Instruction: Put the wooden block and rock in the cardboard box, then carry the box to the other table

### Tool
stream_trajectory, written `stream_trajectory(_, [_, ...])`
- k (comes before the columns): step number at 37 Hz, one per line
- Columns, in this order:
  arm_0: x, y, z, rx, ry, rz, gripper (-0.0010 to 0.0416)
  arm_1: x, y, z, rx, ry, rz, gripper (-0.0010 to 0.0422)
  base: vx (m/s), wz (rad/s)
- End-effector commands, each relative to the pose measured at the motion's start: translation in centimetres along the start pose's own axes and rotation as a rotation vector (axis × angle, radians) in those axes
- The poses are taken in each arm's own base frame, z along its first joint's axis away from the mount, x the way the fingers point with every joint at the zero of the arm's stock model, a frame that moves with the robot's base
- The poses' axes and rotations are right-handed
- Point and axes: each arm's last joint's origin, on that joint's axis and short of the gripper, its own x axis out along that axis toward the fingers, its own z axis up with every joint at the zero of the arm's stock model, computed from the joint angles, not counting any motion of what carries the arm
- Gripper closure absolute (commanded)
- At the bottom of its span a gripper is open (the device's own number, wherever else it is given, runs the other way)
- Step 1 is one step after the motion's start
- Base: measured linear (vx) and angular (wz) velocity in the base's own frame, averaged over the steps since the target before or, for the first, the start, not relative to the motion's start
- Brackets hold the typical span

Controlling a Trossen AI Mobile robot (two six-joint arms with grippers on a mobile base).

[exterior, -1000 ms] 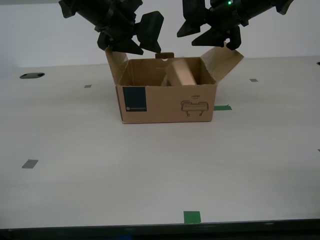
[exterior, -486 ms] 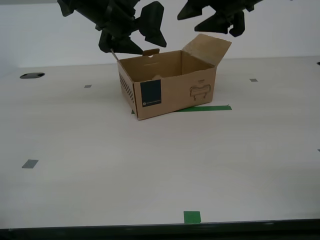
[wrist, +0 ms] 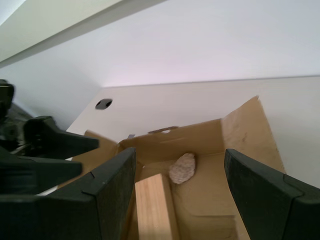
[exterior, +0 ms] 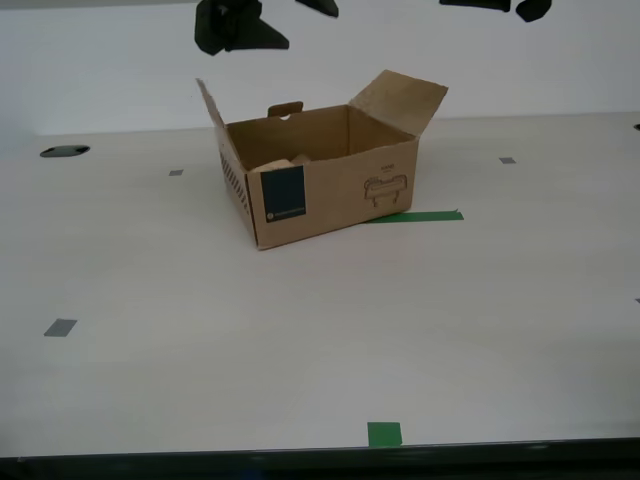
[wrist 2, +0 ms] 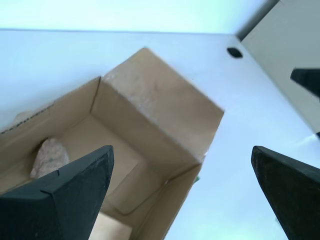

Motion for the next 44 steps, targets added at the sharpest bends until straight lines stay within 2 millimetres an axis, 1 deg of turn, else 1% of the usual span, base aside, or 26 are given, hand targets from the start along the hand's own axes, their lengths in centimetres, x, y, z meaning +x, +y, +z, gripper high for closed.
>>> stream_trajectory(1, [-0.9,-0.6,0.6,0.01,-0.009,-0.027,0.0148,-0.3,-0.5,0.9,-0.008,-0.012,-0.007,0.0037,0.0,0.0])
stream_trajectory(6, [-1.6,-1.0,1.6,0.002,0.078,-0.078,0.0123,-0.7,-0.8,1.5,-0.035,0.023,0.031,0.0037,0.0,0.0])
stream_trajectory(10, [-1.9,-0.9,3.0,-0.019,0.148,-0.107,0.0108,-1.1,-0.9,1.9,-0.056,0.056,0.089,0.0037,0.0,0.0])
stream_trajectory(15, [-2.7,-0.2,5.2,-0.041,0.13,-0.111,0.0095,-1.5,-1.2,2.6,-0.062,0.066,0.093,0.0037,0.0,0.0])
stream_trajectory(21, [-4.2,0.6,8.1,-0.056,0.087,-0.125,0.0103,-2.4,-1.9,3.4,-0.081,0.131,0.113,0.0037,0.0,0.0])
stream_trajectory(29, [-6.5,0.2,11.4,-0.09,-0.012,-0.167,0.0129,-3.9,-2.8,4.5,-0.108,0.199,0.14,0.0037,0.0,0.0])
stream_trajectory(33, [-7.4,-0.2,12.3,-0.086,-0.036,-0.191,0.0141,-4.8,-3.3,4.9,-0.165,0.199,0.16,0.0037,0.0,0.0])
stream_trajectory(35, [-7.8,-0.4,12.5,-0.08,-0.037,-0.2,0.0146,-5.5,-3.5,5.0,-0.205,0.197,0.203,0.0037,0.0,0.0])
stream_trajectory(38, [-8.3,-0.6,12.6,-0.059,-0.018,-0.216,0.0154,-6.3,-3.6,5.2,-0.201,0.175,0.285,0.0037,0.0,0.0])
stream_trajectory(40, [-8.1,-0.9,12.6,-0.048,0.009,-0.224,0.0157,-6.8,-3.6,5.2,-0.196,0.167,0.319,0.0037,0.0,0.0])
stream_trajectory(44, [-7.8,-1.4,12.6,-0.041,0.074,-0.237,0.0158,-7.6,-3.9,5.0,-0.206,0.191,0.319,0.0037,0.0,0.0])
